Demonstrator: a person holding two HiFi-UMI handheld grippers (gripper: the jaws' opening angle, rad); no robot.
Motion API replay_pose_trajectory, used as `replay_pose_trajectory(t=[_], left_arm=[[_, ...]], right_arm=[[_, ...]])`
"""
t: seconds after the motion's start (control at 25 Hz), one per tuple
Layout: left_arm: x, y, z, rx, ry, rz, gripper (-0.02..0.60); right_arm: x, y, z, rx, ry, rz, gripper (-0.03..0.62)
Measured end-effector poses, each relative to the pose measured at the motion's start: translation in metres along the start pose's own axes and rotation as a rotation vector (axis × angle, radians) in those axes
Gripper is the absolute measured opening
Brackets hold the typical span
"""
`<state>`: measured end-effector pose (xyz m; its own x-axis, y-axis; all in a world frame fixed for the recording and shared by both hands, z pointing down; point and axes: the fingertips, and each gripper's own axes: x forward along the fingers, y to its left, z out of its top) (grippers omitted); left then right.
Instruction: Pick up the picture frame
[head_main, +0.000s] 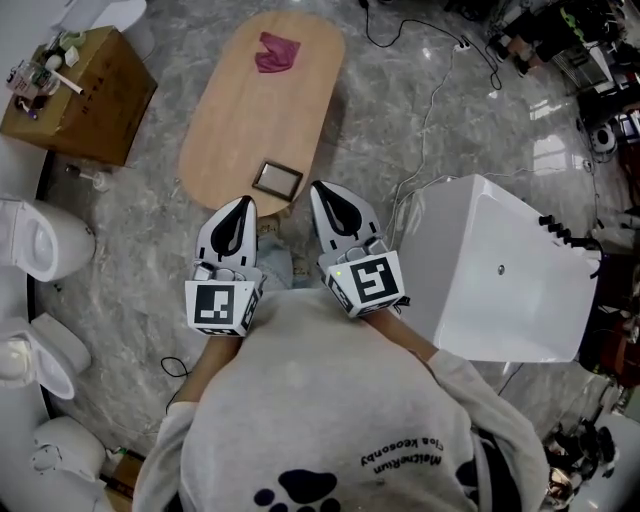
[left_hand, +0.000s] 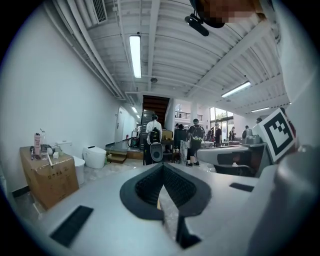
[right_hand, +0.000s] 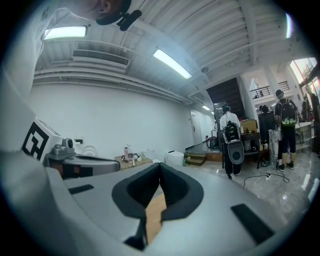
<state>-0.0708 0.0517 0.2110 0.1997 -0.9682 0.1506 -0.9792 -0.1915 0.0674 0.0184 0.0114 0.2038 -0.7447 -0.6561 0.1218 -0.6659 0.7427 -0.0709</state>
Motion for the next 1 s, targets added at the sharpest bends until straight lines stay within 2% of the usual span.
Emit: replay_pose_trajectory(t=[0.48, 0.68, 1.0], left_arm=[[0.081, 0.050, -0.010, -0.004, 0.085, -0.172, 0.008], [0.105, 0.064, -0.014, -0.006, 0.115, -0.245, 0.008], [0.128, 0.077, -0.032, -0.020, 0.169, -0.321, 0.008]], right_arm=[[0.079, -0.031, -0.001, 0.021, 0.038, -0.122, 0.008], [0.098, -0.043, -0.004, 0.036, 0.063, -0.194, 0.008], [0.112, -0.058, -0.015, 0.060, 0.102, -0.288, 0.008]])
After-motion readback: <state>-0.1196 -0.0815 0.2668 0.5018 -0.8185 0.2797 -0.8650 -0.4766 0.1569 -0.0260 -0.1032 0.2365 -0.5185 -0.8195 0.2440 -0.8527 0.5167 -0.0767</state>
